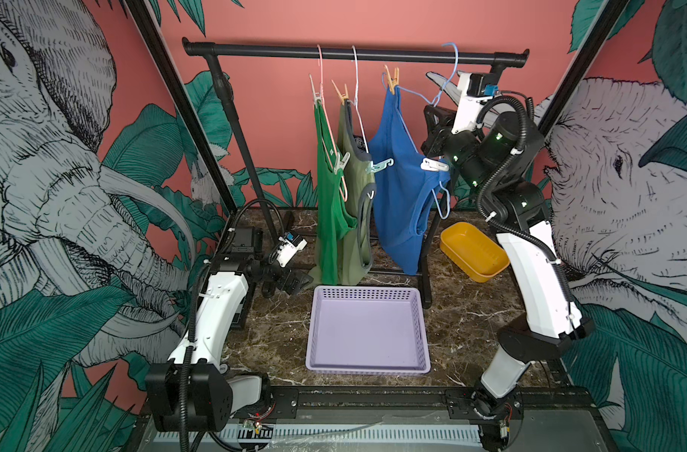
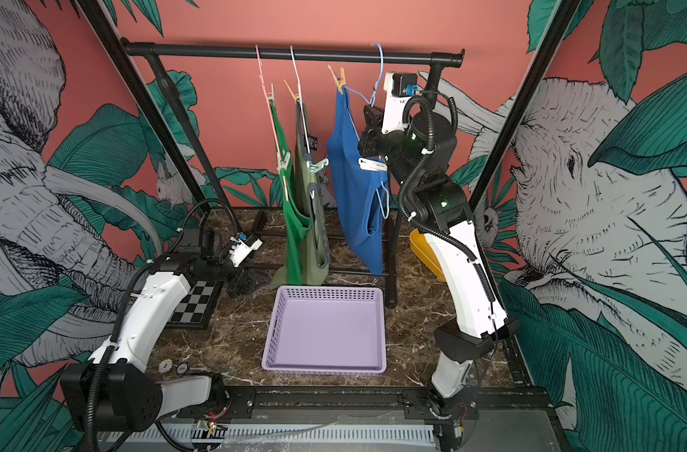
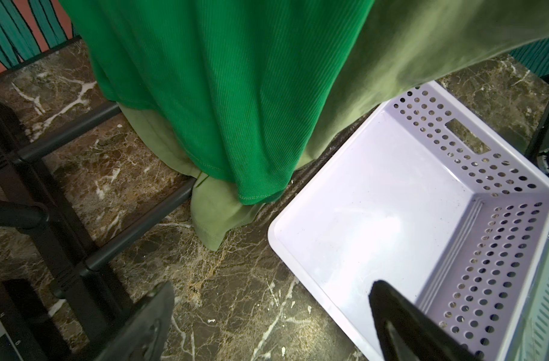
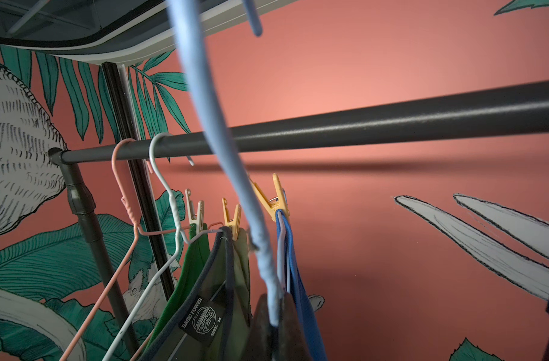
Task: Remove the clothespins securing tank tops to the hanger
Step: Pick up the hanger from the clothesline.
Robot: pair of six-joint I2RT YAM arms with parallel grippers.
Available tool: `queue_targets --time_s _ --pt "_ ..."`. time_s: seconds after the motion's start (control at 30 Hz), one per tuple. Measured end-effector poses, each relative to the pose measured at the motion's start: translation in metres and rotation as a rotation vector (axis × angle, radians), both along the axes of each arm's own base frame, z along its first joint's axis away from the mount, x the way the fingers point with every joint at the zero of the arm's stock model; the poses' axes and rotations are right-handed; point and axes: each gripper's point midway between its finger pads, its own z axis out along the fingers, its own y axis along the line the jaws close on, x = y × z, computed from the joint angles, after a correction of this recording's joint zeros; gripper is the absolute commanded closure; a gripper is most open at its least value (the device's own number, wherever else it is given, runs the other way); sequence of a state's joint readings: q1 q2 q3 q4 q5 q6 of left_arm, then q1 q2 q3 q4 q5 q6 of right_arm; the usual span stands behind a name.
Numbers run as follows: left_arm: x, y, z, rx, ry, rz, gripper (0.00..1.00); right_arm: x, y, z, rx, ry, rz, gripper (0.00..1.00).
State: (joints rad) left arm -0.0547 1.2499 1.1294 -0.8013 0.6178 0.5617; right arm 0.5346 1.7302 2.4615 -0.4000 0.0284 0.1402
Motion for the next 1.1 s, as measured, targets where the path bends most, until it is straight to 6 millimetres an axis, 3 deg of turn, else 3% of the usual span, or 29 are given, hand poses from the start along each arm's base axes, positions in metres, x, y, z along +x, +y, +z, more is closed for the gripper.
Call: queue_targets --time_s 0.33,0.53,0.83,1.1 --pt "-0.004 0.002 0.005 0.024 -0.019 -0.020 0.01 -0.039 -0.018 0.008 -0.045 0.002 0.018 1.00" --pt "-0.014 0.006 0.012 0.059 -0.043 -0.029 0.09 -0.073 -0.034 0.028 -0.036 -0.035 0.034 1.00" --pt "-0.026 0.009 0.036 0.087 -0.107 -0.044 0.01 -0.128 -0.057 0.051 -0.002 -0.088 0.085 1.00" --pt "-0.040 0.008 0.068 0.085 -0.165 -0.057 0.01 -0.168 -0.069 0.053 0.028 -0.071 0.154 1.00"
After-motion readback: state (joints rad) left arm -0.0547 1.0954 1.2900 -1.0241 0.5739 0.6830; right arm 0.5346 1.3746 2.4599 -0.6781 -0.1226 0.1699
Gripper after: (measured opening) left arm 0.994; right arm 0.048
